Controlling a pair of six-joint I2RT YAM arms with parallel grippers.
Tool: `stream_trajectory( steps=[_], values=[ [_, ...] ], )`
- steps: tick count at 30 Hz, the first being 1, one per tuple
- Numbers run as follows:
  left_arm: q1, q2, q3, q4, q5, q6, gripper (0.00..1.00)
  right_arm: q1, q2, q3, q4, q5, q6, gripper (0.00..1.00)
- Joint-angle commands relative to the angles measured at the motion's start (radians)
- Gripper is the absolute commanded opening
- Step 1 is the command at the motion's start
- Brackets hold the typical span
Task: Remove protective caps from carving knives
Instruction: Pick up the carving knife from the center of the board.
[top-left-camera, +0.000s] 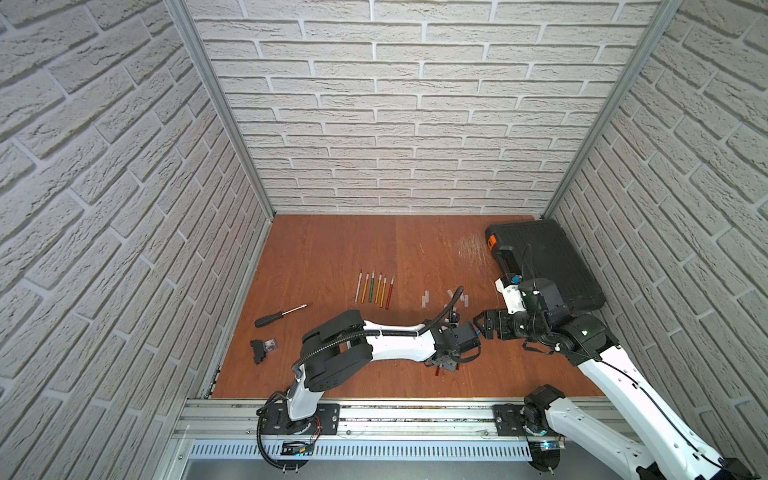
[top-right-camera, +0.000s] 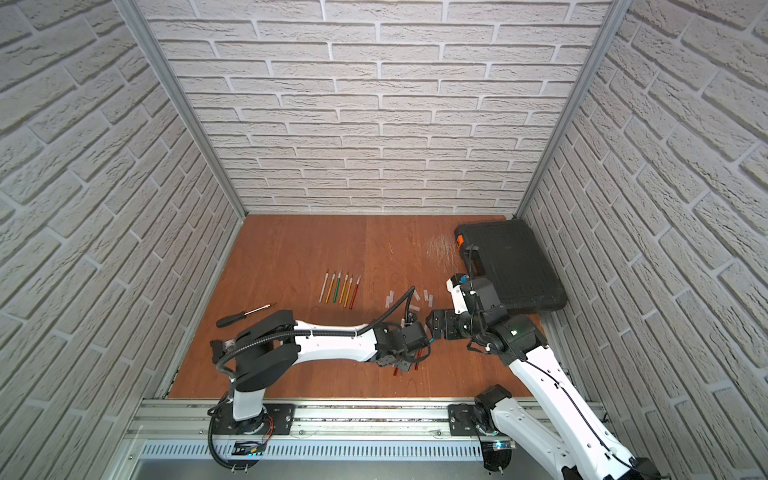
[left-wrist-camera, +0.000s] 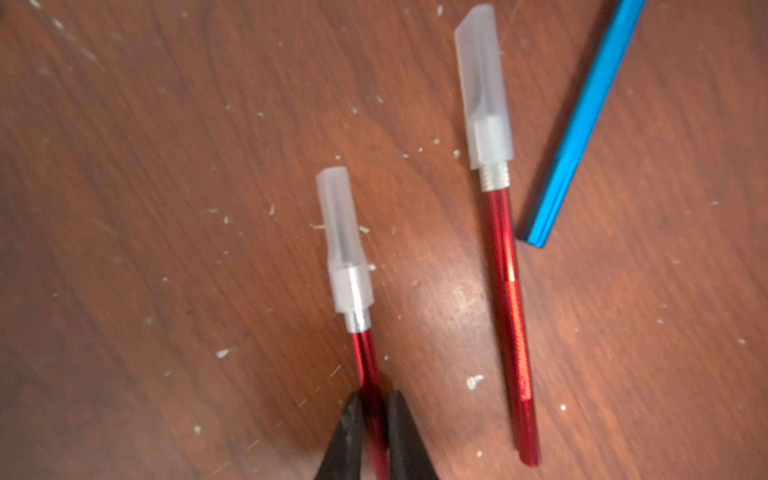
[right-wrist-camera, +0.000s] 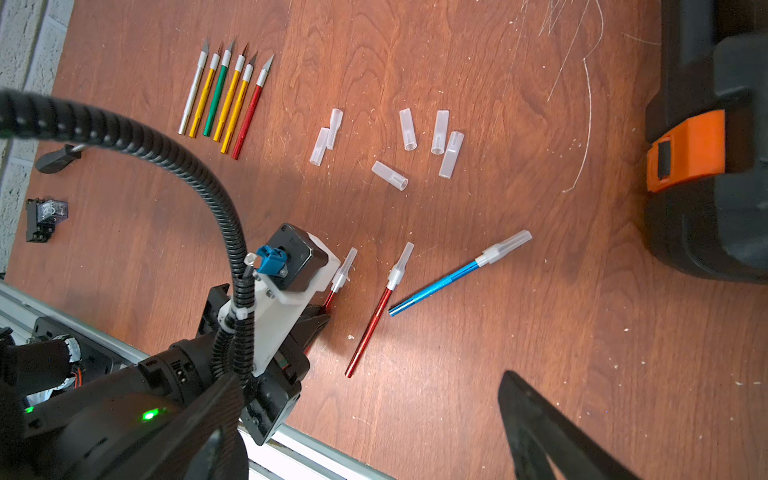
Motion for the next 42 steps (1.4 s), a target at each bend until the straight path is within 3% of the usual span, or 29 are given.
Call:
stream_trajectory(
  steps=[1,10,23,30,42],
  values=[
    [-0.003,0.033,-0.012,-0.144,-0.031,0.001,0.14,0.005,0.0,-0.006,0.02,0.019,0.01,0.96],
    [0.002,0.038,-0.03,-0.133,-0.039,0.002,0.11,0.005,0.001,-0.002,0.011,0.041,0.017,0.95],
    [0.059,-0.108,-0.237,0.18,0.042,0.0,0.09,0.005,0.002,0.009,0.004,0.041,0.034,0.92],
    [0.109,-0.192,-0.373,0.352,0.091,-0.036,0.08,0.005,-0.044,-0.033,0.081,0.002,0.101,0.9],
    [0.159,-0.285,-0.486,0.559,0.155,-0.071,0.07,0.006,-0.026,-0.129,0.267,-0.103,0.225,0.86]
  ],
)
